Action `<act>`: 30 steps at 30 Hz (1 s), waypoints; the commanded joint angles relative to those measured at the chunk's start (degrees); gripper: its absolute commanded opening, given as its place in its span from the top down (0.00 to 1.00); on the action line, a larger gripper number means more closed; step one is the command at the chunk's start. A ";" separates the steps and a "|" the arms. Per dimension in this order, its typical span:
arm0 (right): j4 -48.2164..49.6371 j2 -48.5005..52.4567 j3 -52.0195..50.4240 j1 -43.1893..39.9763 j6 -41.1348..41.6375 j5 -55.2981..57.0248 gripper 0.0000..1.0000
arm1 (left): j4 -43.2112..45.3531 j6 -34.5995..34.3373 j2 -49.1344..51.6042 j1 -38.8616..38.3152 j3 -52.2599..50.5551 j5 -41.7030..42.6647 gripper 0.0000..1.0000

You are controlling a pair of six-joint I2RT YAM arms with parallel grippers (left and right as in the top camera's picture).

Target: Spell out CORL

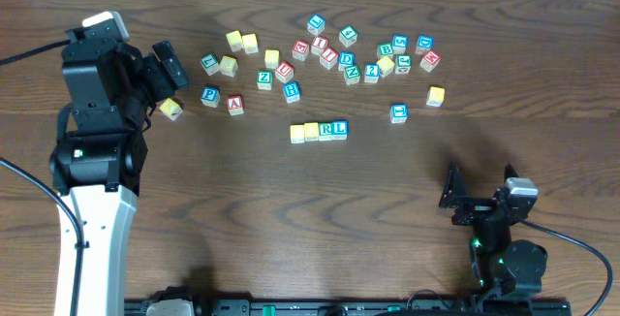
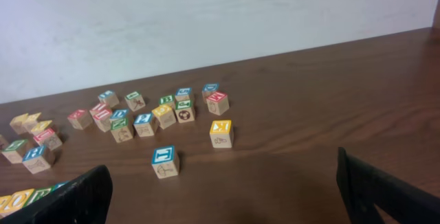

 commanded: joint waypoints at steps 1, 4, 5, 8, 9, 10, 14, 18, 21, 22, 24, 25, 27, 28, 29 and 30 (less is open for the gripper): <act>0.20 -0.55 -0.35 -0.96 -0.44 -0.39 0.01 | 0.22 0.26 0.11 0.20 1.05 -0.35 0.02; 0.26 -0.55 -0.35 -0.96 -0.46 -0.39 0.01 | 0.22 0.26 0.11 0.20 1.05 -0.35 0.02; 0.24 -0.55 -0.35 -0.94 -0.46 -0.39 0.01 | 0.22 0.26 0.11 0.20 1.05 -0.35 0.02; 0.13 -0.52 -0.35 -0.94 -0.44 -0.37 0.01 | 0.22 0.26 0.11 0.20 1.05 -0.35 0.02; 0.13 -0.52 -0.35 -0.94 -0.46 -0.39 0.01 | 0.22 0.26 0.11 0.20 1.05 -0.35 0.02; 0.13 -0.52 -0.35 -0.94 -0.46 -0.39 0.01 | 0.22 0.26 0.11 0.20 1.05 -0.35 0.02; 0.13 -0.52 -0.33 -0.94 -0.46 -0.39 0.01 | 0.22 0.26 0.11 0.20 1.05 -0.35 0.02; 0.13 -0.52 -0.33 -0.94 -0.46 -0.39 0.01 | 0.22 0.26 0.11 0.20 1.05 -0.35 0.02; 0.13 -0.52 -0.33 -0.94 -0.46 -0.37 0.01 | 0.22 0.28 0.11 0.20 1.05 -0.35 0.02; 0.13 -0.52 -0.33 -0.94 -0.46 -0.39 0.01 | 0.22 0.26 0.11 0.20 1.05 -0.35 0.02; 0.13 -0.52 -0.33 -0.94 -0.46 -0.39 0.01 | 0.22 0.26 0.11 0.20 1.05 -0.35 0.02; 0.13 -0.52 -0.33 -0.94 -0.46 -0.39 0.01 | 0.22 0.26 0.11 0.20 1.05 -0.35 0.02; 0.13 -0.52 -0.33 -0.94 -0.46 -0.39 0.01 | 0.22 0.26 0.11 0.20 1.05 -0.35 0.02; 0.13 -0.52 -0.33 -0.94 -0.44 -0.39 0.01 | 0.22 0.26 0.11 0.20 1.05 -0.35 0.02; 0.13 -0.52 -0.33 -0.94 -0.46 -0.39 0.01 | 0.20 0.26 0.07 0.20 0.98 -0.35 0.02; 0.13 -0.52 -0.33 -0.94 -0.46 -0.39 0.01 | 0.13 0.26 -0.68 0.20 0.68 -0.33 0.02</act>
